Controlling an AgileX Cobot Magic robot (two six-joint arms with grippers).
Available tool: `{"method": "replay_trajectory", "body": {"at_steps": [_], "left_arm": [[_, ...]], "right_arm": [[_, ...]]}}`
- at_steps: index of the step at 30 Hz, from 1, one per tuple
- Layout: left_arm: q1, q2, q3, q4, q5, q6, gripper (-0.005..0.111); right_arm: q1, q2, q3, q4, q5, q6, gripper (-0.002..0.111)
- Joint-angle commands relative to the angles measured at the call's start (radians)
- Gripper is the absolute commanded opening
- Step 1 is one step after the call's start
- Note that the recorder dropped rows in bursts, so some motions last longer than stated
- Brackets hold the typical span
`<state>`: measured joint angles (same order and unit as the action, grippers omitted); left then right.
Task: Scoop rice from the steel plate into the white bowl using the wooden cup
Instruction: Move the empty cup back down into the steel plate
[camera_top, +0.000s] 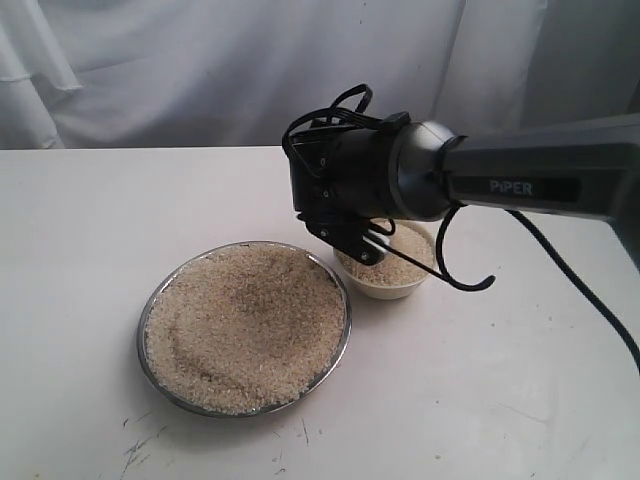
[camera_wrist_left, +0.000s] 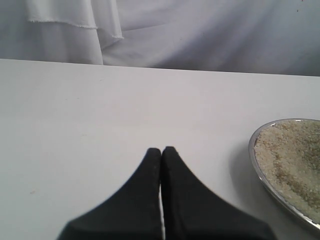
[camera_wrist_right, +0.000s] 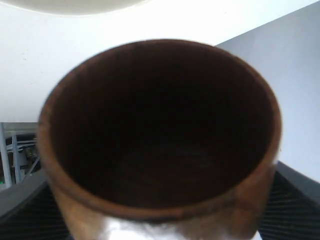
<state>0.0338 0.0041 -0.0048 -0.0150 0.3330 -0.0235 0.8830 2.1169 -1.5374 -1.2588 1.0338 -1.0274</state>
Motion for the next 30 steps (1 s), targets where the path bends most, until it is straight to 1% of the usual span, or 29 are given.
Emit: {"method": "replay_trajectory", "body": {"at_steps": [1, 9, 12, 15, 20, 24, 25, 26, 28, 30], "left_arm": [[-0.003, -0.004, 0.005, 0.001, -0.014, 0.0, 0.0], [-0.003, -0.004, 0.005, 0.001, -0.014, 0.0, 0.0], [-0.003, -0.004, 0.005, 0.001, -0.014, 0.0, 0.0], [-0.003, -0.004, 0.005, 0.001, -0.014, 0.0, 0.0], [-0.003, -0.004, 0.005, 0.001, -0.014, 0.0, 0.0], [-0.003, -0.004, 0.005, 0.001, -0.014, 0.0, 0.0], [-0.003, -0.004, 0.005, 0.001, -0.014, 0.0, 0.0], [-0.003, -0.004, 0.005, 0.001, -0.014, 0.0, 0.0], [-0.003, -0.004, 0.005, 0.001, -0.014, 0.0, 0.0], [-0.003, -0.004, 0.005, 0.001, -0.014, 0.0, 0.0]], "right_arm": [[0.002, -0.006, 0.004, -0.038, 0.021, 0.001, 0.0], [0.009, -0.006, 0.004, -0.063, 0.037, 0.007, 0.0], [0.004, -0.006, 0.004, -0.044, 0.03, 0.086, 0.0], [-0.008, -0.022, 0.004, -0.003, -0.025, 0.215, 0.0], [-0.045, -0.073, 0.004, 0.131, -0.089, 0.305, 0.0], [-0.075, -0.124, 0.004, 0.313, -0.204, 0.352, 0.0], [-0.074, -0.134, 0.004, 0.351, -0.235, 0.352, 0.0], [-0.074, -0.151, 0.004, 0.433, -0.282, 0.352, 0.0], [-0.056, -0.155, 0.004, 0.502, -0.343, 0.339, 0.0], [-0.032, -0.143, 0.004, 0.517, -0.402, 0.337, 0.0]]}}
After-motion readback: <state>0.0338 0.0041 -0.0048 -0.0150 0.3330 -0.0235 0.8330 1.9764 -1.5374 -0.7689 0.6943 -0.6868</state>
